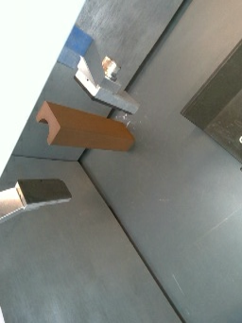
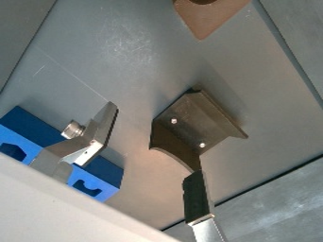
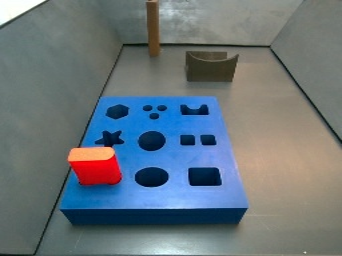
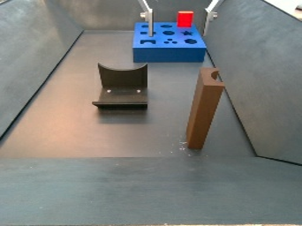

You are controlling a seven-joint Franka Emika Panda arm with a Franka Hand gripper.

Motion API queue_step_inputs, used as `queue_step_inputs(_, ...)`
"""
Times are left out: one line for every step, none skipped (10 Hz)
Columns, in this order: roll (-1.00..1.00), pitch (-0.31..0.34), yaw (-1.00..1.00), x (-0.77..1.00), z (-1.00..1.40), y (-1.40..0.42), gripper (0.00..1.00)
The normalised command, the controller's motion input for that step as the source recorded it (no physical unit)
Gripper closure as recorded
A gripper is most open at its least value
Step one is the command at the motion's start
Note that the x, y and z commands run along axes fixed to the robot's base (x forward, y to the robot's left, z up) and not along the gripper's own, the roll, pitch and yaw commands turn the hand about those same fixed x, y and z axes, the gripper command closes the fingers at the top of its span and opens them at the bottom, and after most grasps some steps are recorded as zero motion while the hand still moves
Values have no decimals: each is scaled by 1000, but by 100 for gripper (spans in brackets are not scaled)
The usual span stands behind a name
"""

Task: Pick up the arch object. Move up. Move to above the board. Insert the arch object.
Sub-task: Pick up the arch object.

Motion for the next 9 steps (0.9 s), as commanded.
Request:
queue_step_inputs(0, 19, 0, 0, -137, 437, 0)
queue_step_inputs(-27, 0, 37, -214, -197, 800, 0)
queue_step_inputs(-54, 17, 66, -417, -223, 989, 0)
queue_step_inputs(-60, 19, 60, -423, -209, 974, 0)
queue_step_inputs(-89, 0, 0, -291, -260, 863, 0)
queue_step_inputs(-77, 10, -97, -183, -289, 769, 0)
queue_step_inputs(-113, 0, -171, 0, -280, 691, 0)
queue_step_inputs(-29, -51, -357, 91, -451, 357, 0)
queue_step_inputs(0, -179, -411, 180, -717, 137, 0)
